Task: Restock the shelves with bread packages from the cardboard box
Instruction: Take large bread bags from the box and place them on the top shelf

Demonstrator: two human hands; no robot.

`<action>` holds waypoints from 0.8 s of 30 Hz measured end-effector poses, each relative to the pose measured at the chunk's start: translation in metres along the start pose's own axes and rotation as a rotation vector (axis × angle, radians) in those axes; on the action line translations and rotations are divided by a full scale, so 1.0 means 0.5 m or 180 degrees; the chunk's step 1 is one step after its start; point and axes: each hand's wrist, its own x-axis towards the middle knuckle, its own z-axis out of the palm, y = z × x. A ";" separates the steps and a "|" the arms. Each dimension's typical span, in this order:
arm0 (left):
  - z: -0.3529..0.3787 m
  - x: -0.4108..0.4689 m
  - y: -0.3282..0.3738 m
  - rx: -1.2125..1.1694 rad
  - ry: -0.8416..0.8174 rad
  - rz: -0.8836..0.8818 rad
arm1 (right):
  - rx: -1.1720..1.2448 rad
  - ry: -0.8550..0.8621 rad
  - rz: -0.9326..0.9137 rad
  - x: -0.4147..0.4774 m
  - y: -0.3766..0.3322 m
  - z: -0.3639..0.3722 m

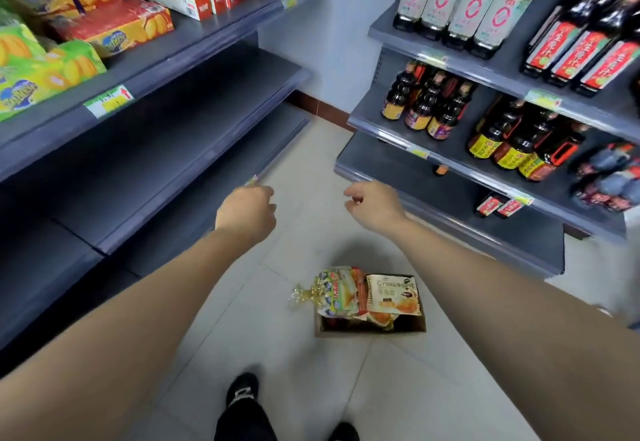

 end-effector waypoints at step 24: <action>0.528 0.047 0.109 -0.0091 -0.1435 -0.1053 | -0.0179 -0.1325 0.0470 0.132 0.419 0.287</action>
